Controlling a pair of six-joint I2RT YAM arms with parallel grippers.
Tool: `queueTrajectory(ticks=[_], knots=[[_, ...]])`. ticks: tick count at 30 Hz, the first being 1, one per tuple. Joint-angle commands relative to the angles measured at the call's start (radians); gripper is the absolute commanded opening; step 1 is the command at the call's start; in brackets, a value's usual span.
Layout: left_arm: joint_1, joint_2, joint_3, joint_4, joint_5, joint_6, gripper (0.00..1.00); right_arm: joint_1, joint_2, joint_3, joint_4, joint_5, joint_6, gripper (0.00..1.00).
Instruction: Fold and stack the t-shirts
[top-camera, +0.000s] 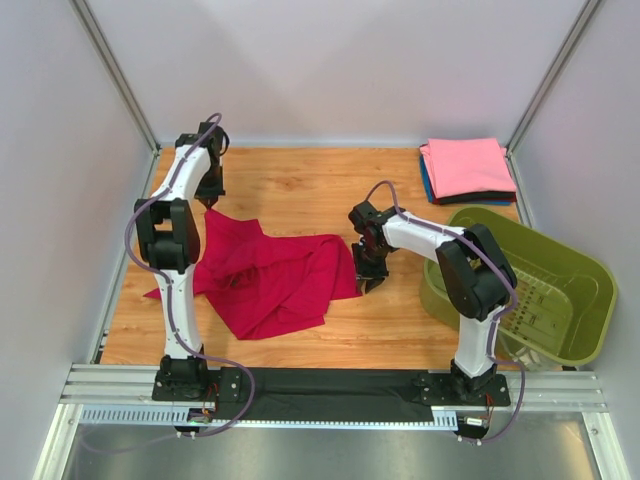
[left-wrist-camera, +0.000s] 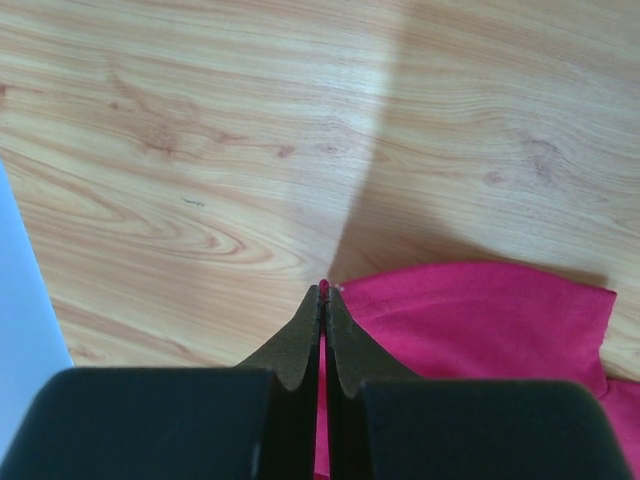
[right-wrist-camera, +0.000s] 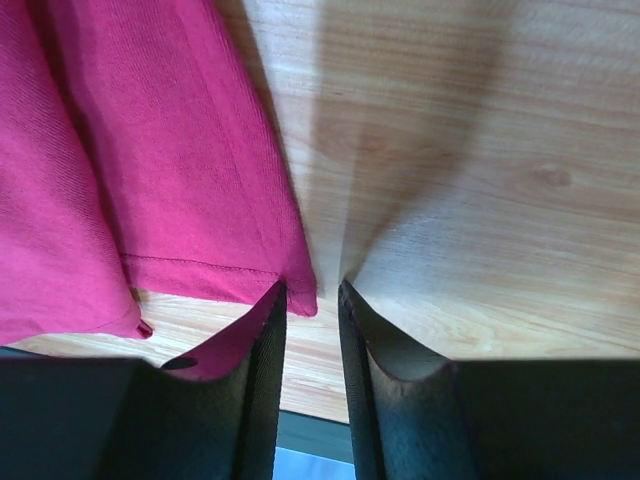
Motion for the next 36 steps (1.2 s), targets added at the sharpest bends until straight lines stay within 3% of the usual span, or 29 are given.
queueTrajectory(ticks=[1,7,13,18,22,26,31,36], knots=[[0.001,-0.085,0.003,-0.014,0.012,-0.027,0.00,0.014,0.006,-0.040,0.072,0.001,0.025,0.28],[0.001,-0.131,-0.028,-0.005,0.032,-0.046,0.00,0.035,-0.008,-0.077,0.112,-0.022,0.063,0.24],[0.001,-0.215,-0.063,-0.014,0.040,-0.091,0.00,0.024,-0.029,-0.028,0.054,0.122,0.062,0.00],[-0.001,-0.420,-0.019,-0.074,0.000,-0.324,0.00,0.017,-0.162,0.205,-0.185,0.384,0.040,0.00],[-0.025,-0.595,-0.002,-0.034,-0.038,-0.385,0.00,0.020,-0.267,0.501,-0.371,0.567,0.037,0.00],[-0.027,-0.782,0.012,0.004,-0.078,-0.393,0.00,0.018,-0.403,0.627,-0.457,0.766,0.028,0.00],[-0.025,-1.049,-0.025,0.147,-0.121,-0.367,0.00,0.020,-0.682,0.589,-0.264,0.808,-0.115,0.00],[-0.025,-1.194,0.017,0.134,-0.141,-0.327,0.00,0.020,-0.894,0.564,-0.075,0.744,-0.240,0.00]])
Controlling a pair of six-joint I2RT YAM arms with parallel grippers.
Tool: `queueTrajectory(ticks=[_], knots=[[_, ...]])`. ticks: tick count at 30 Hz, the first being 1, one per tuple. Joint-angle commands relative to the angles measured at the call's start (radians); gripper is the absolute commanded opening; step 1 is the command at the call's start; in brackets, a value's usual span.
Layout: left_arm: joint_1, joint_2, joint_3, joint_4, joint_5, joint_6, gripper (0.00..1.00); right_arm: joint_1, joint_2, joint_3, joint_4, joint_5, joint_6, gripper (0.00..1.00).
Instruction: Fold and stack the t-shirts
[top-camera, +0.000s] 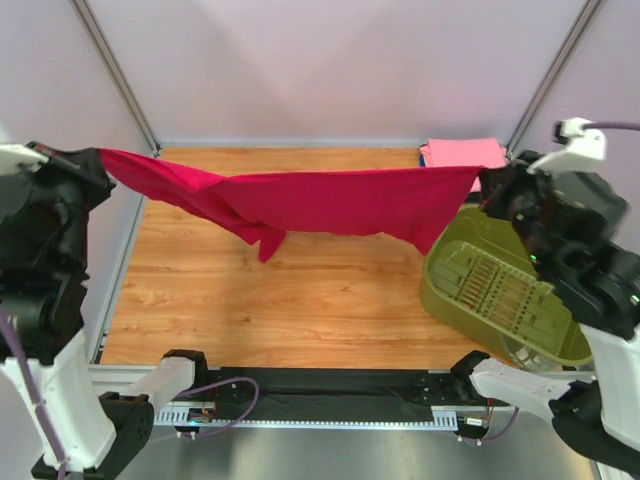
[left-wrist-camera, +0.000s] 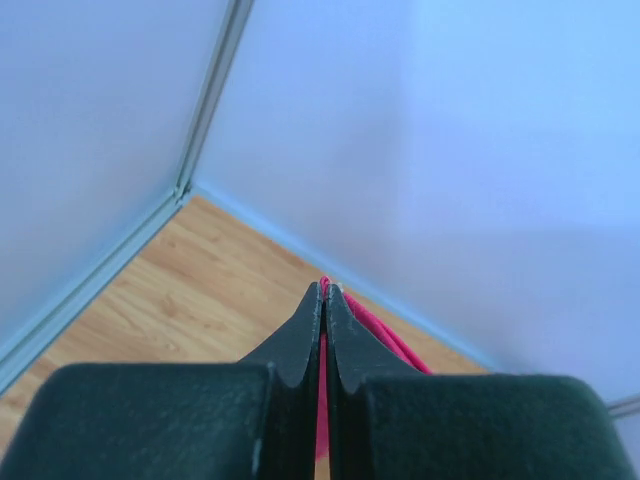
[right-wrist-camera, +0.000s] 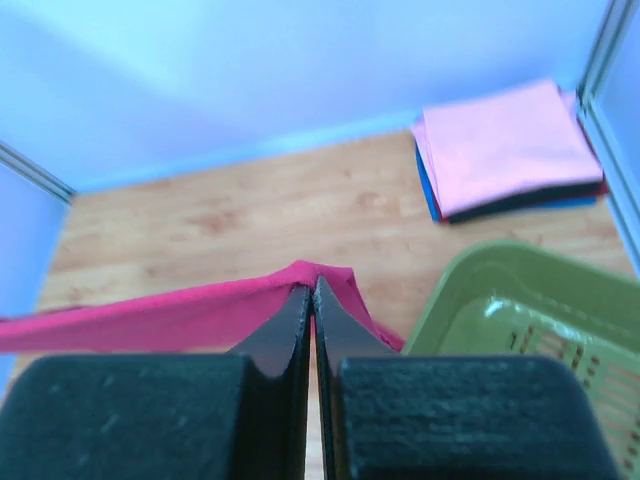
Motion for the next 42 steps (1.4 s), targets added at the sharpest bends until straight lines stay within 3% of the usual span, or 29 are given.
queueTrajectory(ticks=[1,12,18,23,30,42], knots=[[0.001,-0.037,0.021,0.031,-0.059,0.054,0.00,-0.001,-0.082,-0.014,0.144,0.002,-0.130,0.00],[0.001,-0.128,0.141,0.007,-0.008,0.190,0.00,-0.001,-0.168,0.036,0.151,-0.285,-0.123,0.00],[0.003,-0.091,0.025,0.008,0.070,0.229,0.00,-0.001,-0.145,-0.044,0.194,-0.294,-0.169,0.00],[0.001,-0.018,0.029,0.011,0.032,0.321,0.00,-0.001,-0.084,-0.041,0.225,-0.265,-0.209,0.00],[0.003,0.070,0.150,0.005,0.009,0.298,0.00,-0.001,-0.007,0.011,0.282,-0.283,-0.213,0.00],[0.003,-0.103,0.182,0.067,-0.054,0.272,0.00,-0.003,-0.162,0.020,0.202,-0.374,-0.132,0.00]])
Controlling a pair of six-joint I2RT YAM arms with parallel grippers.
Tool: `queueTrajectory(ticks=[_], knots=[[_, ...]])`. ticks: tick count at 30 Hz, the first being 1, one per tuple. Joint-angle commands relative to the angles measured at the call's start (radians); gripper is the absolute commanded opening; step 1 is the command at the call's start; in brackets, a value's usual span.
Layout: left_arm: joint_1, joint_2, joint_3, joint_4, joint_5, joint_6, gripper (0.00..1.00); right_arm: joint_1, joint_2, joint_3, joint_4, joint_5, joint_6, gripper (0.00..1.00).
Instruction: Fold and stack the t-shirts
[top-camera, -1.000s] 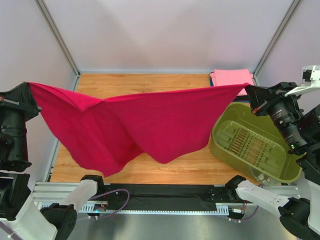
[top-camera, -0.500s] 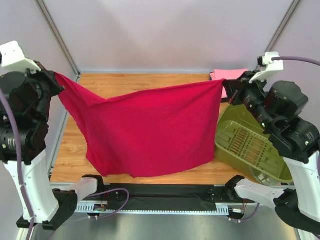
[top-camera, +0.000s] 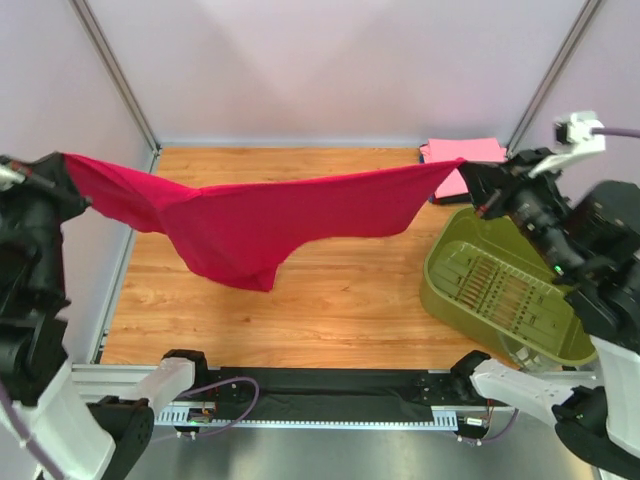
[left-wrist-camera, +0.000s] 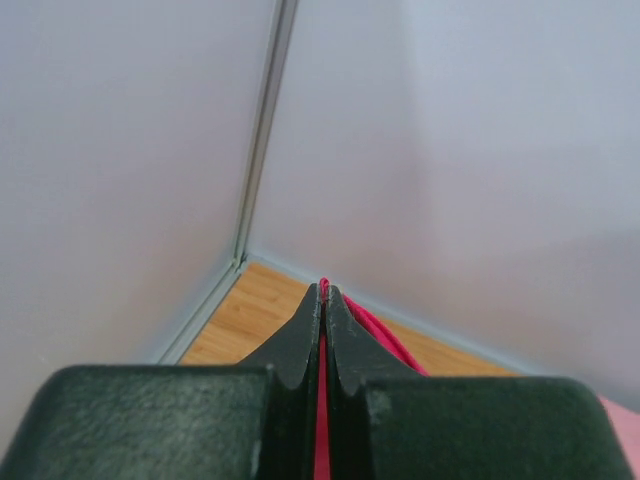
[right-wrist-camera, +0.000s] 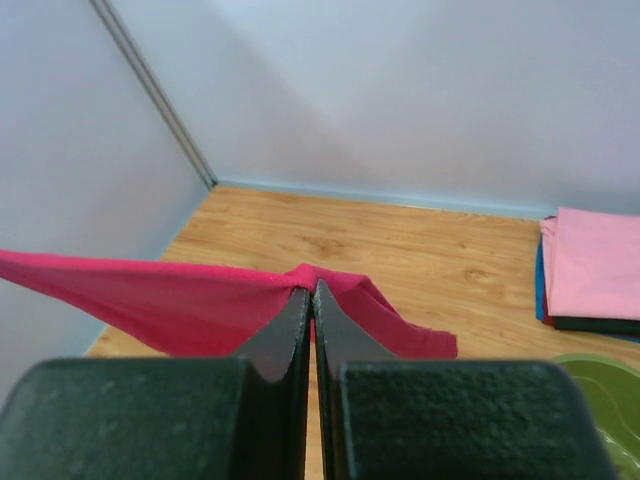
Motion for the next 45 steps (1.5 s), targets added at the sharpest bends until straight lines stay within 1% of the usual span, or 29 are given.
queueTrajectory(ticks=[1,4,7,9,11,14,18,19,21,22,23,25,26,27,29,30,31,32,33,34,35,36,37,39,40,41,42,43,45], knots=[[0.003,-0.080,0.062,0.071,-0.031,0.003,0.00,-0.003,-0.098,0.016,-0.004,-0.066,0.045,0.00],[0.003,-0.112,0.091,0.076,-0.010,-0.017,0.00,-0.001,-0.181,-0.005,-0.015,-0.114,0.058,0.00],[0.001,-0.114,0.133,0.068,0.056,-0.058,0.00,-0.001,-0.219,-0.004,-0.023,-0.134,0.072,0.00],[0.003,-0.106,0.193,0.042,0.088,-0.077,0.00,-0.001,-0.243,0.011,-0.030,-0.151,0.092,0.00],[0.003,-0.105,0.219,0.040,0.087,-0.109,0.00,-0.001,-0.243,0.031,-0.047,-0.186,0.104,0.00],[0.003,-0.112,0.196,0.077,0.084,-0.124,0.00,-0.003,-0.243,0.064,-0.043,-0.233,0.114,0.00],[0.003,-0.068,0.165,0.100,0.090,-0.075,0.00,-0.001,-0.220,0.051,0.000,-0.214,0.053,0.00],[0.003,-0.041,0.147,0.111,0.087,-0.060,0.00,-0.001,-0.200,0.004,0.034,-0.152,0.013,0.00],[0.003,-0.010,0.072,0.149,0.096,-0.014,0.00,-0.001,-0.183,-0.066,0.092,-0.113,-0.020,0.00],[0.003,0.016,0.032,0.169,0.095,0.000,0.00,-0.001,-0.165,-0.164,0.176,-0.073,-0.030,0.00],[0.003,0.024,-0.078,0.224,0.095,0.017,0.00,-0.001,-0.152,-0.209,0.219,-0.050,-0.040,0.00],[0.003,0.049,-0.208,0.290,0.086,0.076,0.00,0.000,-0.094,-0.336,0.336,0.008,-0.041,0.00],[0.003,0.058,-0.349,0.370,0.075,0.092,0.00,-0.004,-0.071,-0.378,0.371,0.018,-0.035,0.00],[0.003,0.084,-0.413,0.414,0.078,0.122,0.00,-0.006,-0.047,-0.413,0.447,0.024,-0.038,0.00],[0.003,0.130,-0.547,0.531,0.108,0.149,0.00,-0.023,0.032,-0.511,0.523,0.054,-0.043,0.00],[0.003,0.191,-0.580,0.572,0.124,0.162,0.00,-0.039,0.061,-0.534,0.592,0.071,-0.021,0.00],[0.003,0.232,-0.606,0.615,0.133,0.188,0.00,-0.062,0.129,-0.554,0.618,0.073,-0.008,0.00],[0.006,0.283,-0.622,0.675,0.138,0.195,0.00,-0.114,0.168,-0.570,0.643,0.072,0.006,0.00],[0.009,0.402,-0.611,0.689,0.145,0.198,0.00,-0.139,0.209,-0.584,0.687,0.065,0.026,0.00],[0.012,0.465,-0.587,0.692,0.155,0.195,0.00,-0.165,0.300,-0.584,0.707,0.061,0.029,0.00],[0.021,0.530,-0.527,0.702,0.171,0.196,0.00,-0.206,0.347,-0.578,0.726,0.059,0.031,0.00],[0.024,0.650,-0.493,0.709,0.209,0.195,0.00,-0.227,0.397,-0.550,0.756,0.044,0.032,0.00],[0.029,0.711,-0.460,0.720,0.228,0.201,0.00,-0.243,0.494,-0.530,0.764,0.038,0.032,0.00],[0.038,0.832,-0.334,0.723,0.241,0.213,0.00,-0.291,0.596,-0.466,0.766,0.009,0.034,0.00],[0.044,0.945,-0.280,0.711,0.251,0.212,0.00,-0.305,0.694,-0.385,0.755,-0.025,0.031,0.00],[0.058,0.993,-0.201,0.709,0.265,0.209,0.00,-0.325,0.742,-0.343,0.743,-0.039,0.026,0.00],[0.058,1.054,-0.180,0.726,0.294,0.167,0.00,-0.334,0.835,-0.299,0.717,-0.069,0.022,0.00],[0.085,1.081,-0.163,0.738,0.303,0.146,0.00,-0.342,0.878,-0.206,0.701,-0.082,0.019,0.00],[0.104,1.162,-0.088,0.737,0.337,0.120,0.00,-0.354,0.992,-0.119,0.671,-0.093,0.016,0.00]])
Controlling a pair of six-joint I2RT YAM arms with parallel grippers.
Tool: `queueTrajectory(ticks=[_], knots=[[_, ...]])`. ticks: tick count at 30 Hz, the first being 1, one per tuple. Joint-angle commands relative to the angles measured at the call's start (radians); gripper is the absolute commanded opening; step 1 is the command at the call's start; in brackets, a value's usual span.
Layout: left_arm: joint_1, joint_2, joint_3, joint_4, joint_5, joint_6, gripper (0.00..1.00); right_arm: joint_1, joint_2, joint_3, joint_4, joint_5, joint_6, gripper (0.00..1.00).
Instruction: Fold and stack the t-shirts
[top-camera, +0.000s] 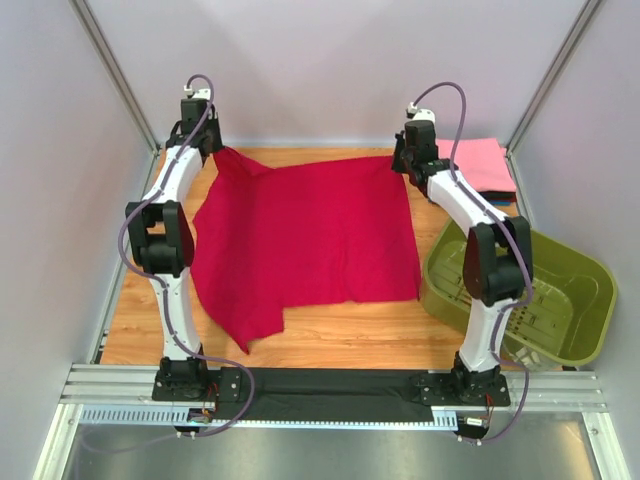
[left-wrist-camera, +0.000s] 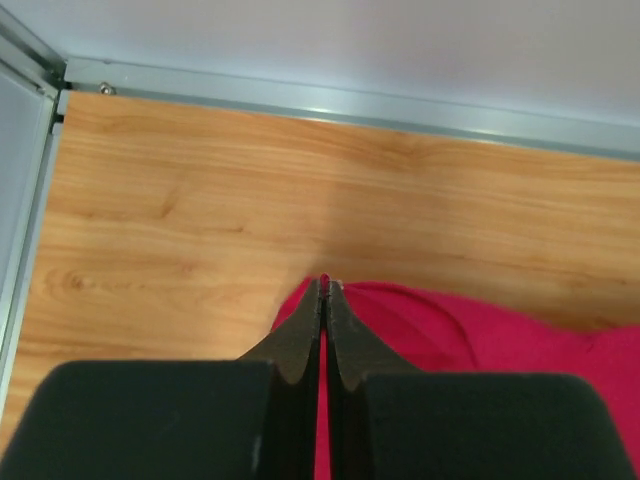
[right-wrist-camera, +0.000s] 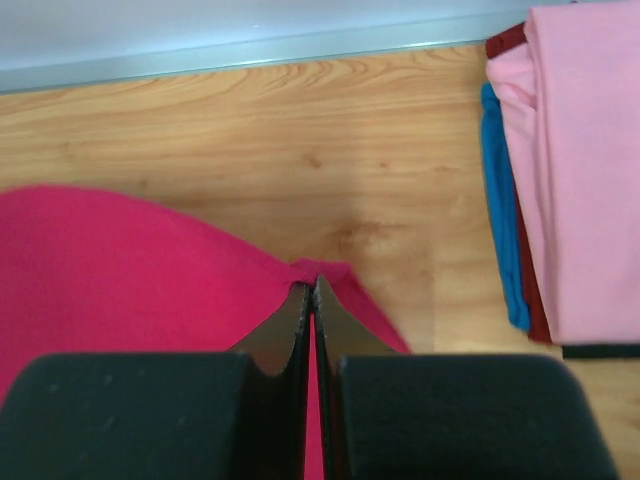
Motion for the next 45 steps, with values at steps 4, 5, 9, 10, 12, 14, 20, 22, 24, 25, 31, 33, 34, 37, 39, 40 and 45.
queueTrajectory(ticks=[4,5,9,10,12,14,20,22,24,25,31,33,34,37,39,40,45], knots=[[0.062,0.105,0.186,0.122,0.100,-0.081,0.00,-0.028,0.211,0.299,0.010,-0.051,0.001,0.00],[0.066,0.117,0.198,0.120,0.131,-0.089,0.00,-0.036,0.237,0.362,0.005,-0.054,0.006,0.00],[0.066,0.148,0.228,0.123,0.148,-0.127,0.00,-0.049,0.359,0.497,-0.021,-0.077,0.019,0.00],[0.066,0.148,0.231,0.116,0.151,-0.139,0.00,-0.054,0.373,0.514,-0.021,-0.080,0.024,0.00],[0.065,0.145,0.240,0.091,0.153,-0.156,0.00,-0.059,0.405,0.555,-0.018,-0.086,0.032,0.00],[0.062,0.139,0.232,0.053,0.142,-0.171,0.00,-0.062,0.420,0.574,-0.013,-0.088,0.029,0.00],[0.030,0.073,0.166,-0.082,0.038,-0.228,0.00,-0.091,0.457,0.611,-0.029,-0.103,0.050,0.00],[0.019,0.042,0.172,-0.183,0.009,-0.299,0.00,-0.102,0.465,0.614,-0.039,-0.107,0.055,0.00],[0.014,0.030,0.191,-0.266,-0.044,-0.334,0.00,-0.111,0.469,0.611,-0.048,-0.103,0.043,0.00],[0.011,0.030,0.203,-0.336,-0.050,-0.340,0.00,-0.112,0.469,0.611,-0.052,-0.104,0.039,0.00],[0.011,-0.014,0.186,-0.513,-0.153,-0.342,0.00,-0.125,0.454,0.585,-0.081,-0.095,0.013,0.00],[0.011,-0.028,0.186,-0.550,-0.145,-0.348,0.00,-0.128,0.448,0.583,-0.088,-0.089,0.004,0.00],[0.011,-0.033,0.189,-0.580,-0.140,-0.349,0.00,-0.126,0.445,0.582,-0.085,-0.097,0.003,0.00],[0.011,-0.040,0.191,-0.642,-0.142,-0.351,0.00,-0.125,0.439,0.578,-0.084,-0.123,0.006,0.00],[0.011,-0.039,0.191,-0.682,-0.146,-0.354,0.00,-0.120,0.431,0.562,-0.099,-0.130,0.003,0.00],[0.011,-0.037,0.183,-0.691,-0.145,-0.356,0.00,-0.112,0.425,0.551,-0.104,-0.121,-0.008,0.00],[0.011,-0.070,0.070,-0.681,-0.111,-0.377,0.00,-0.091,0.391,0.494,-0.154,-0.111,-0.075,0.00]])
